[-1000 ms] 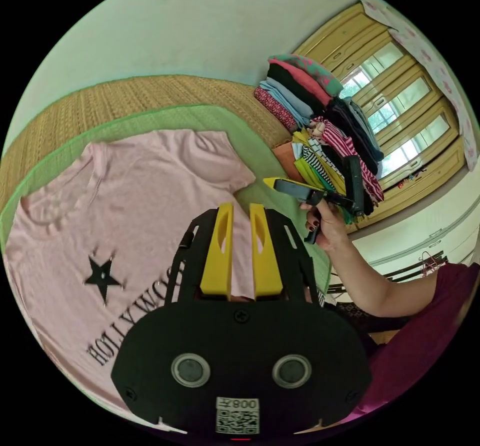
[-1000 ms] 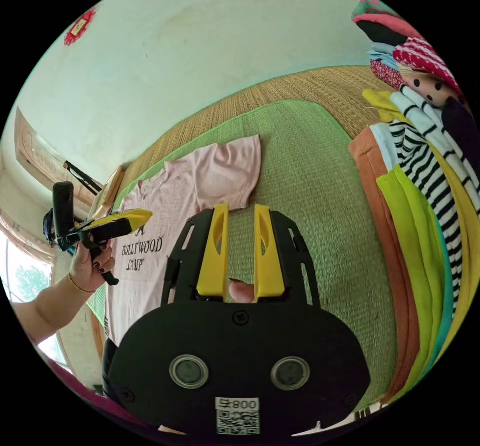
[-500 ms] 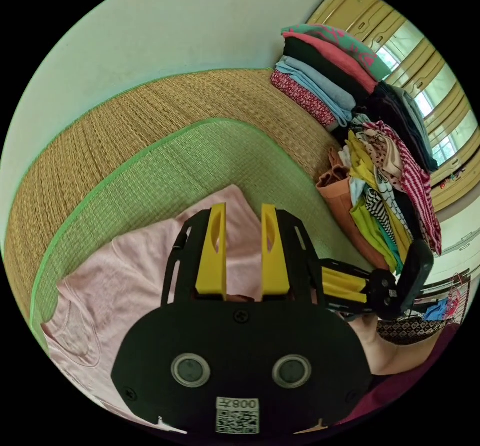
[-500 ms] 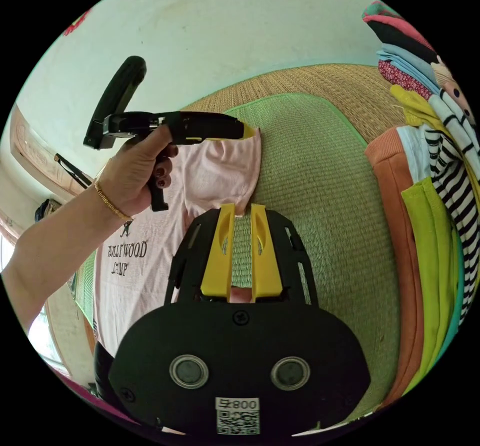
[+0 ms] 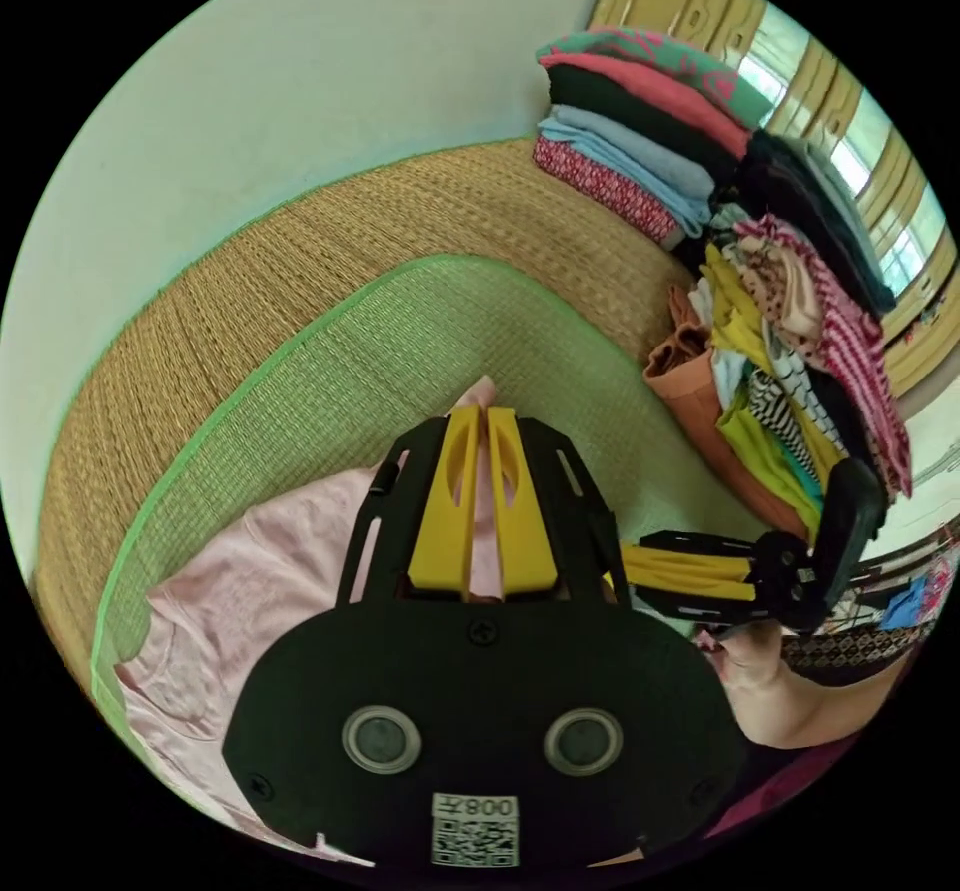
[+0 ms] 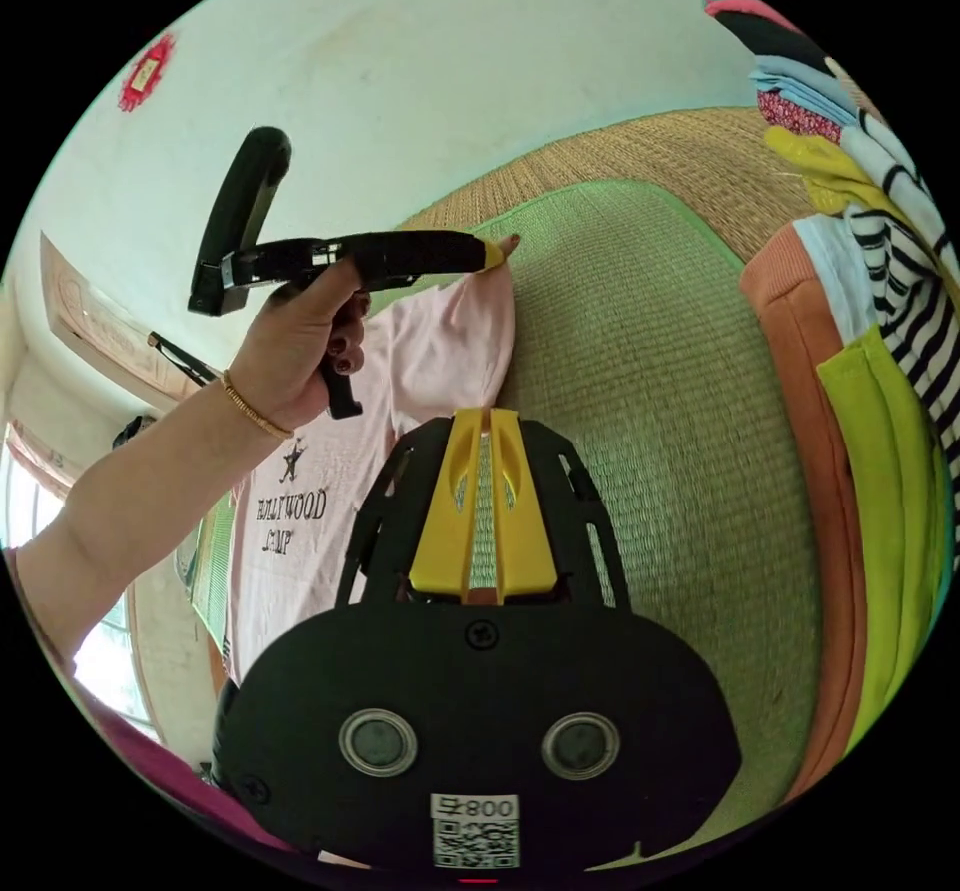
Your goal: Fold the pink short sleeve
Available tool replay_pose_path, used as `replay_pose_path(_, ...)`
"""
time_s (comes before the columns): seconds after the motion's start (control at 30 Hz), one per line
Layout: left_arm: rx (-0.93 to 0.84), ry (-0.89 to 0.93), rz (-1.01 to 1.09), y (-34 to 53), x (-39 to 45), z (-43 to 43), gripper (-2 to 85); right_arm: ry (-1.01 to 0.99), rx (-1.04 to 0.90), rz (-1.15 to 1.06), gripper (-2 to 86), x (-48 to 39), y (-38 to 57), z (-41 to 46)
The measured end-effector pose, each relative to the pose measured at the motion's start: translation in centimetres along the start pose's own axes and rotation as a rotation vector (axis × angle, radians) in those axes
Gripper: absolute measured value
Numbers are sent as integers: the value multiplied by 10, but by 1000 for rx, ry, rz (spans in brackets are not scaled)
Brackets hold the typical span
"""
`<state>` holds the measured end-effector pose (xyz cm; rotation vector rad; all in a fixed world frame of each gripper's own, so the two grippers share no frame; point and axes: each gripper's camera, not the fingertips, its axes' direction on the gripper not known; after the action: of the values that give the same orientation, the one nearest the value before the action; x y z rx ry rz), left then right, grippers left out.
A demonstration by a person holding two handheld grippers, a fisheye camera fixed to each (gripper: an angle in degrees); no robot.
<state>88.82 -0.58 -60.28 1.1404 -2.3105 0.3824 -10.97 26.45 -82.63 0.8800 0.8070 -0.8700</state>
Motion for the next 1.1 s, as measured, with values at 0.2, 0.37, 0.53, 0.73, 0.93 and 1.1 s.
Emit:
replay_pose_path(0.2,134,252,-109,25,-83,-44,15,-67,92,-120,8,-48,14,-17)
replay_pose_path(0.37,212,319,-255,77,-160,-61,16,-97,29,-273,8,-109,26,14)
replay_pose_path(0.53,186,363,-447,127,-236,-41,23,-100,-89,-342,8,-142,35,64)
replay_pose_path(0.73,249,321,-510,158,-282,-45,33,-112,-199,-379,5,-157,46,106)
replay_pose_path(0.93,230,341,-368,142,-286,-41,34,-129,-239,-412,4,-171,50,119)
replay_pose_path(1.1,127,252,-208,103,-274,-16,28,-143,-195,-432,3,-177,37,107)
